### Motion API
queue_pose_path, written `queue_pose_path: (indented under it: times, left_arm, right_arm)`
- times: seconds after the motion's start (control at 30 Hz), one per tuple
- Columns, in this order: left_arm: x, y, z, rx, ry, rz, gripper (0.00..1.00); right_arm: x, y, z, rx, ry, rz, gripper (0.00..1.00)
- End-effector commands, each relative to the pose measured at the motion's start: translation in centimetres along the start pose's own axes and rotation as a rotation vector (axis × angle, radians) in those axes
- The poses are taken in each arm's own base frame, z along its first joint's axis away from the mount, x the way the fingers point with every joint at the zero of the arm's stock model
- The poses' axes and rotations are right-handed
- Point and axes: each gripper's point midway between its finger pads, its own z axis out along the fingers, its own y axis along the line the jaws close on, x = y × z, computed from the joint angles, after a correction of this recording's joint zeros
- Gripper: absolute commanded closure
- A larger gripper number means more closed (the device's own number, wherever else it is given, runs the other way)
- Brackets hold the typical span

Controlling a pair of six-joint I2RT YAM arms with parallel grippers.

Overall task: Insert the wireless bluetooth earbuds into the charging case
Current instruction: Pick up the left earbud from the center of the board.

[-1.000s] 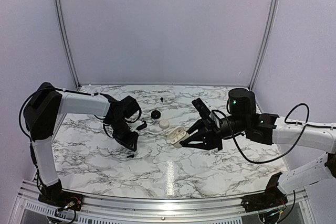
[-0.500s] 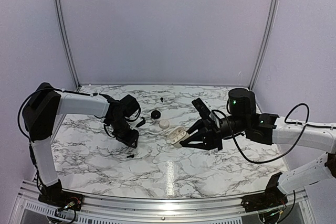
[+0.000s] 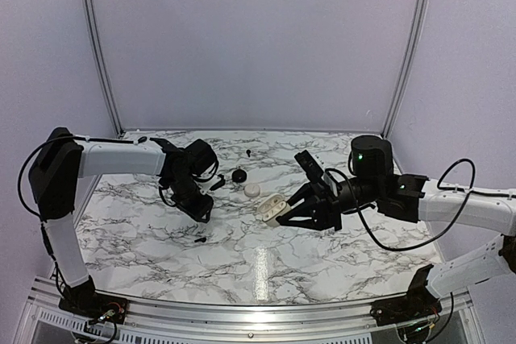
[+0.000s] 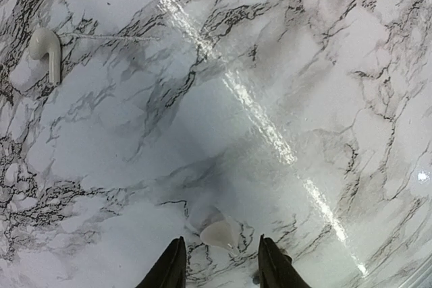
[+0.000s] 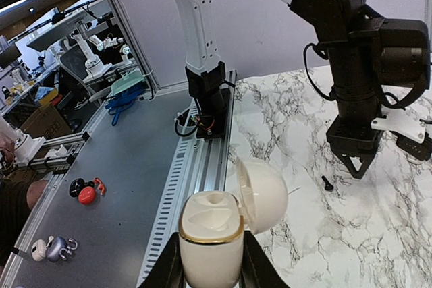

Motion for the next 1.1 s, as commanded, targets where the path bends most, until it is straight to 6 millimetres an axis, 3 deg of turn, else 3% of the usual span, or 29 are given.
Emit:
queue_pose_path:
  times: [0.0, 0.3, 1.07]
  left_arm:
    - [0.7, -0.3, -1.0, -0.032, 0.054, 0.009, 0.62]
    - [1.6, 0.2, -0.1, -0.136, 0.131, 0.026, 0.64]
    - [0.8, 0.6, 1.6, -0.212, 0.227, 0.074, 0.66]
  right_arm:
    - [-0.8, 0.0, -0.5, 0.026, -0.014, -0.013, 1.00]
    - [-0.7, -0.1, -0.5, 0.036, -0.010, -0.012, 1.00]
    - [-0.4, 0.0, -0.7, 0.042, -0.010, -0.019, 1.00]
